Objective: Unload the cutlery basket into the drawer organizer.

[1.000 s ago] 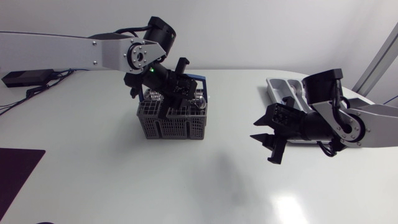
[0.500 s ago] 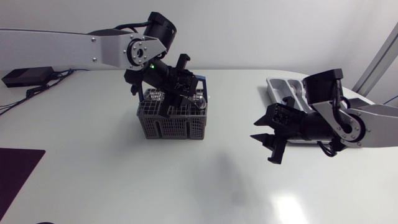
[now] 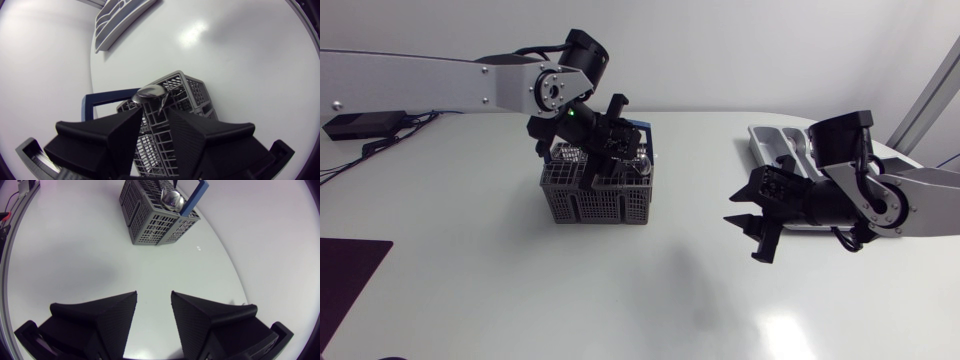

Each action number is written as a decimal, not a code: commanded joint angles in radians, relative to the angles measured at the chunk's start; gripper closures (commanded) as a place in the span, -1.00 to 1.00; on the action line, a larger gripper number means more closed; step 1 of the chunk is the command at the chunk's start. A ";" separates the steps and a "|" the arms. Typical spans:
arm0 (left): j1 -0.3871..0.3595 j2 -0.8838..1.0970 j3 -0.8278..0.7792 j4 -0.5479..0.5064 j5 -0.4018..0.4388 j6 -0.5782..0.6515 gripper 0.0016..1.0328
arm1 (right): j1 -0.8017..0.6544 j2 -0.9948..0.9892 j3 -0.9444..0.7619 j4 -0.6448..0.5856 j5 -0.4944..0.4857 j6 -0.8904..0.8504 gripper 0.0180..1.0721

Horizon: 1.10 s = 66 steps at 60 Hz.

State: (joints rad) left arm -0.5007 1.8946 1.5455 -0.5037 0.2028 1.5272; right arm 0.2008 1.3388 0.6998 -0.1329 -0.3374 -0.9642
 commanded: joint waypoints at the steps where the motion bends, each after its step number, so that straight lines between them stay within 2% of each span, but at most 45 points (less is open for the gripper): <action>1: -0.010 0.029 0.030 -0.009 -0.003 0.030 0.26 | -0.006 -0.009 -0.029 0.006 -0.005 0.010 0.00; 38: -0.018 0.058 0.050 -0.007 -0.003 0.024 0.27 | -0.014 -0.012 -0.039 0.013 -0.006 0.009 0.00; 44: -0.016 0.064 0.051 -0.007 -0.003 0.024 0.36 | -0.015 -0.012 -0.040 0.015 -0.008 0.009 0.00; 57: -0.013 0.069 0.051 -0.007 -0.003 0.024 0.36 | -0.015 -0.010 -0.040 0.015 -0.008 0.009 0.00; 61: -0.012 0.070 0.050 -0.007 -0.003 0.024 0.44 | -0.015 -0.010 -0.040 0.015 -0.008 0.009 0.00; 66: -0.012 0.072 0.045 -0.007 -0.003 0.025 0.45 | -0.014 -0.010 -0.040 0.015 -0.008 0.009 0.00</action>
State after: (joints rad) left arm -0.5167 1.9354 1.5661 -0.5041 0.2005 1.5269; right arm 0.1932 1.3388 0.6849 -0.1295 -0.3405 -0.9646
